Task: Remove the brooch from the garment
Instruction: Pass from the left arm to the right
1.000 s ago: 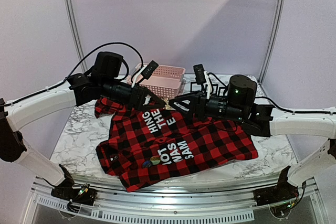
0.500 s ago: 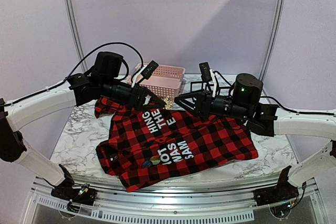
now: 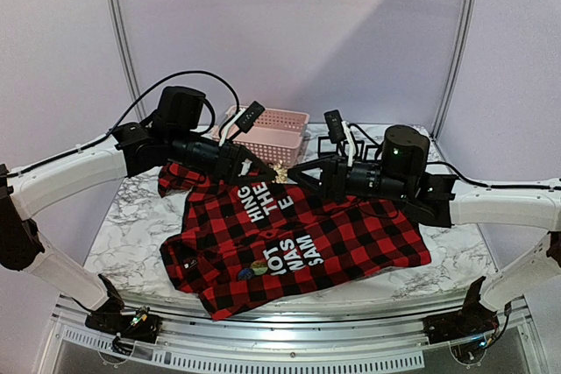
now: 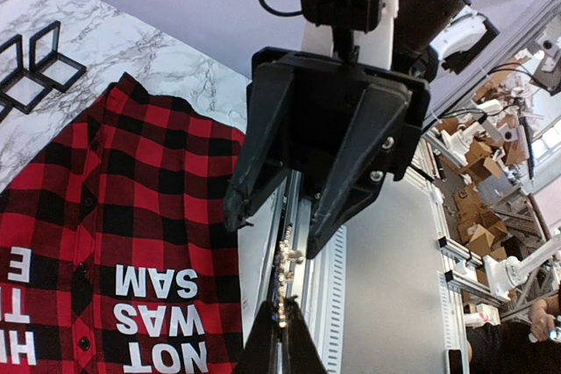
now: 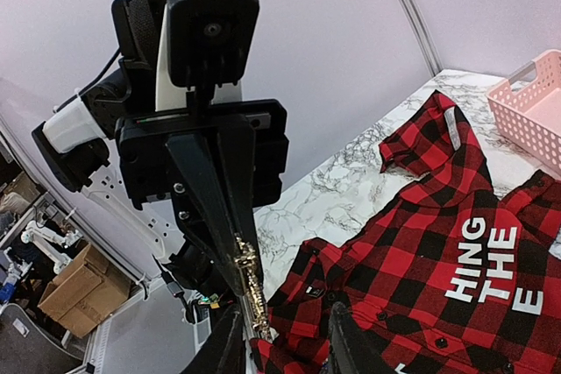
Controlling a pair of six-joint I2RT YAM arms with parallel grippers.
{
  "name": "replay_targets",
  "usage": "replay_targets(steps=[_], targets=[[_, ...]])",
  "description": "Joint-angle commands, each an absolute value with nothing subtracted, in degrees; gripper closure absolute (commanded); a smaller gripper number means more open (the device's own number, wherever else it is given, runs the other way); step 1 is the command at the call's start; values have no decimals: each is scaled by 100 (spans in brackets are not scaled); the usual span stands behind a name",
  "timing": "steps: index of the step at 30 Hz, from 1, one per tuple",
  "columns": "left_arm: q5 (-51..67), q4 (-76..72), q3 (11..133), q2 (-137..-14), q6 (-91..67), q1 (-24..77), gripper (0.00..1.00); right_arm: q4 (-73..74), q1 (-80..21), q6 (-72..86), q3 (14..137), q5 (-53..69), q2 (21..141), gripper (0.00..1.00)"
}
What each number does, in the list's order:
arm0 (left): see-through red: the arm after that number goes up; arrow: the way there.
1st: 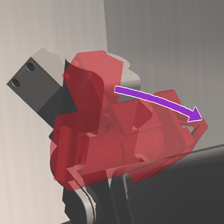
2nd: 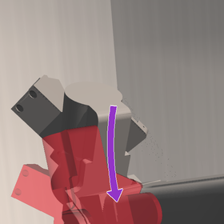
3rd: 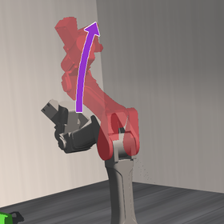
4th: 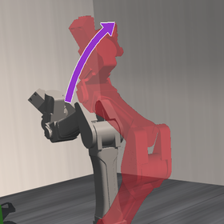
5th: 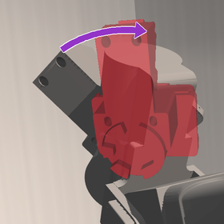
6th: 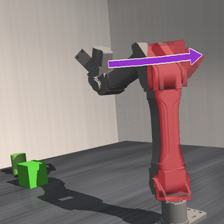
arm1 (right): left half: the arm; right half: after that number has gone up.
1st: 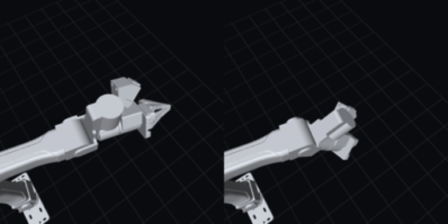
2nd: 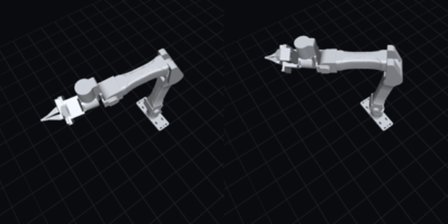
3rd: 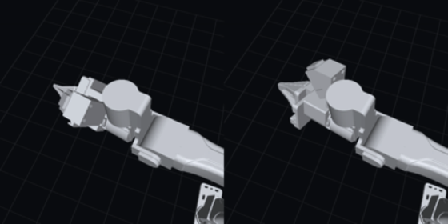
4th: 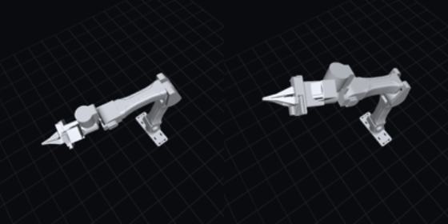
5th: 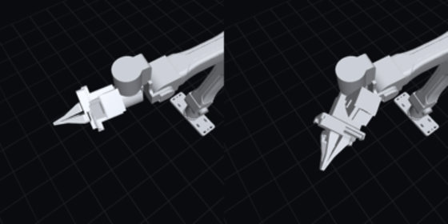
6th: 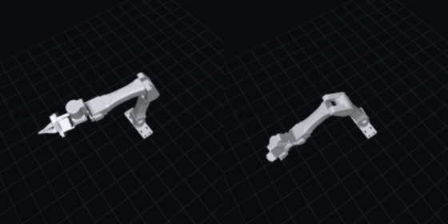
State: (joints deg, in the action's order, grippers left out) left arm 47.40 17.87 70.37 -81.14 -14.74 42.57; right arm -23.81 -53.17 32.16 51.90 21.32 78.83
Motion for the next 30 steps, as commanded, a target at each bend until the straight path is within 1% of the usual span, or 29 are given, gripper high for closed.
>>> replay_targets(steps=[1, 8, 24, 30], targets=[[4825, 1760, 7157, -8201, -1442, 4228, 100, -2342, -5281, 3221, 5340, 2180, 7943, 71], [4876, 1745, 7155, -8203, -1451, 4228, 100, -2334, -5265, 3212, 5385, 2215, 7997, 77], [4940, 1737, 7154, -8218, -1451, 4236, 100, -2382, -5270, 3208, 5405, 2258, 8020, 86], [4918, 1743, 7154, -8228, -1451, 4236, 100, -2424, -5272, 3201, 5370, 2271, 7999, 98]])
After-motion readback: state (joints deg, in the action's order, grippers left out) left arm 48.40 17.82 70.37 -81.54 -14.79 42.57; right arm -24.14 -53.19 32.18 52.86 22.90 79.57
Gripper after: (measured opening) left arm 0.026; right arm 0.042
